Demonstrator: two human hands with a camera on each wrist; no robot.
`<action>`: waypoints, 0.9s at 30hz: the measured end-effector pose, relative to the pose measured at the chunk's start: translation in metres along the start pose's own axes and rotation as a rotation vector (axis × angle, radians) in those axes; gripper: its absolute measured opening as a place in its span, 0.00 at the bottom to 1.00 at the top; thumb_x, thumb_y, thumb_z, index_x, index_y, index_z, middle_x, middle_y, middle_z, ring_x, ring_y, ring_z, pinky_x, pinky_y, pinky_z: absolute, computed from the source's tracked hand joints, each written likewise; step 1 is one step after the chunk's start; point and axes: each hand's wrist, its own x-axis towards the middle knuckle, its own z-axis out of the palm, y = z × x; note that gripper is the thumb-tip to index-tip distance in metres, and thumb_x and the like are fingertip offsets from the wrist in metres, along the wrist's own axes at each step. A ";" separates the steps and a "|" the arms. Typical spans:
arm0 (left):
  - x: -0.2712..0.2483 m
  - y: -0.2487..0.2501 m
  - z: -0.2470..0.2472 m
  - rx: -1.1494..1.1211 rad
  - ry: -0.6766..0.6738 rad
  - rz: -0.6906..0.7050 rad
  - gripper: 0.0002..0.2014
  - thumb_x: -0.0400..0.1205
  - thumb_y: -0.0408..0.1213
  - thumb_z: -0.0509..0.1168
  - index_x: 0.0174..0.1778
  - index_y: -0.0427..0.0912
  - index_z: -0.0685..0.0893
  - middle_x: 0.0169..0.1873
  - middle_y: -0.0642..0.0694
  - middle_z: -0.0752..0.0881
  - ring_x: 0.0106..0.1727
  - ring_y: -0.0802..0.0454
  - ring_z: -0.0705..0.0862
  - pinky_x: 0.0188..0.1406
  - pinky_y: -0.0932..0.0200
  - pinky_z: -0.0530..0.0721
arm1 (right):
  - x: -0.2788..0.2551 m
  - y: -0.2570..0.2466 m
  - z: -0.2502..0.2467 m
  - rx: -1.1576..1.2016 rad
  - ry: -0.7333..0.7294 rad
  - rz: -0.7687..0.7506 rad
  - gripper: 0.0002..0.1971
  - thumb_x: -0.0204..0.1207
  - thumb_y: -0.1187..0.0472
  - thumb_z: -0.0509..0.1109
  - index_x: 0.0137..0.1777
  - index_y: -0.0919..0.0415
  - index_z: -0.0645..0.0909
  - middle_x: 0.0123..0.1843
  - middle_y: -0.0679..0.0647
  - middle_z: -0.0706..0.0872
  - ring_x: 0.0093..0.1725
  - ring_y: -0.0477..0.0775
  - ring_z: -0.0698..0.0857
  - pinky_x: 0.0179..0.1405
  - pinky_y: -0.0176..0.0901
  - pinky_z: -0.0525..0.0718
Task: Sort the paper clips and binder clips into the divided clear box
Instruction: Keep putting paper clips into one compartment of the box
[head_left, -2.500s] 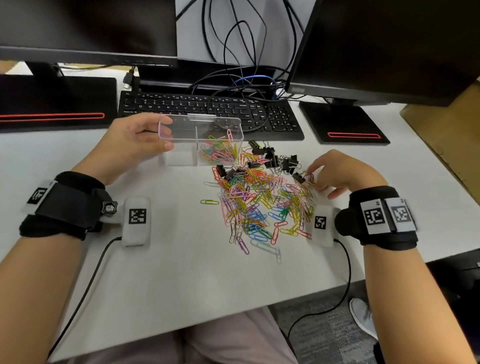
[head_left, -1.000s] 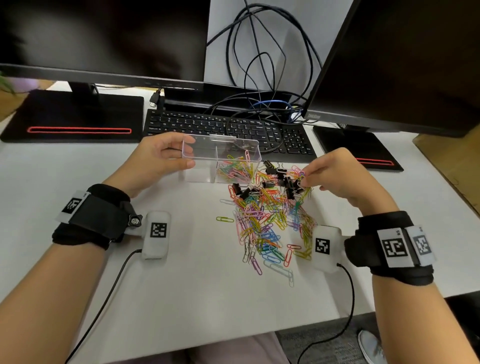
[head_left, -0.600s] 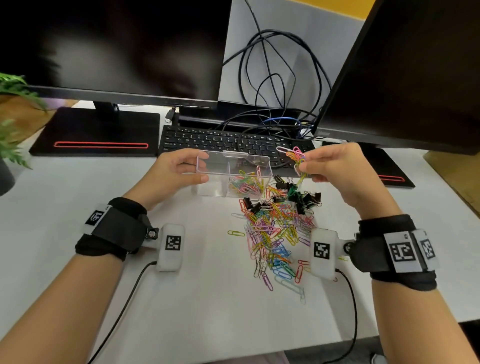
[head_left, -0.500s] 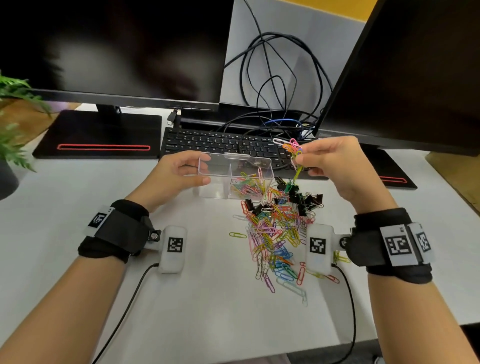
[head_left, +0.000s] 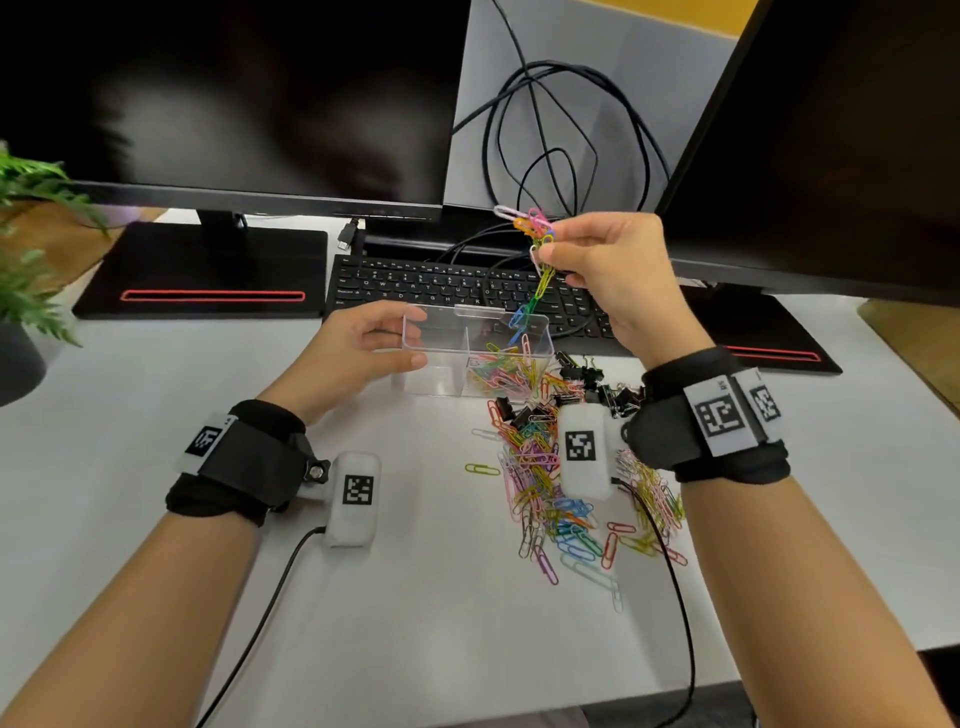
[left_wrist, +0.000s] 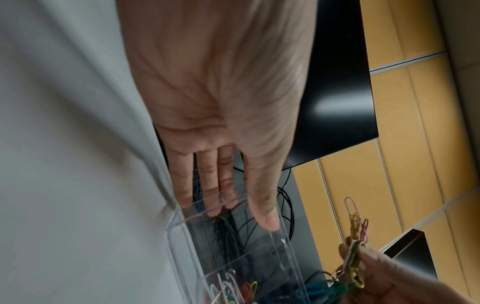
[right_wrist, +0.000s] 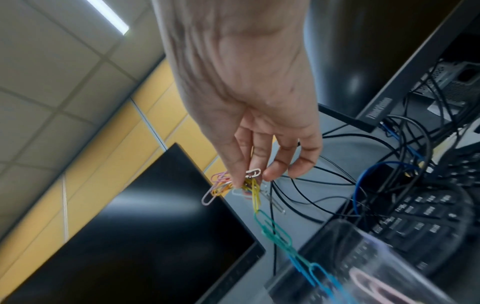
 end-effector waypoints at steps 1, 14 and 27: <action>0.000 0.000 0.000 0.001 0.001 0.000 0.21 0.74 0.28 0.76 0.61 0.48 0.86 0.57 0.37 0.87 0.55 0.54 0.88 0.59 0.59 0.83 | -0.001 0.004 0.003 -0.022 -0.020 0.002 0.07 0.69 0.69 0.78 0.39 0.56 0.87 0.39 0.56 0.91 0.34 0.41 0.86 0.31 0.24 0.77; 0.000 0.002 0.001 0.026 0.003 -0.005 0.22 0.74 0.29 0.76 0.63 0.46 0.85 0.57 0.39 0.87 0.58 0.50 0.88 0.61 0.59 0.83 | -0.008 0.029 0.021 -0.437 -0.227 0.034 0.05 0.71 0.69 0.76 0.43 0.60 0.92 0.37 0.57 0.89 0.33 0.52 0.85 0.42 0.48 0.88; -0.001 0.004 0.000 0.028 -0.007 -0.003 0.21 0.74 0.29 0.76 0.63 0.46 0.85 0.57 0.38 0.87 0.57 0.52 0.87 0.59 0.61 0.83 | -0.020 0.026 0.001 -0.508 -0.160 0.020 0.08 0.75 0.62 0.74 0.54 0.58 0.89 0.53 0.52 0.90 0.50 0.48 0.86 0.51 0.40 0.83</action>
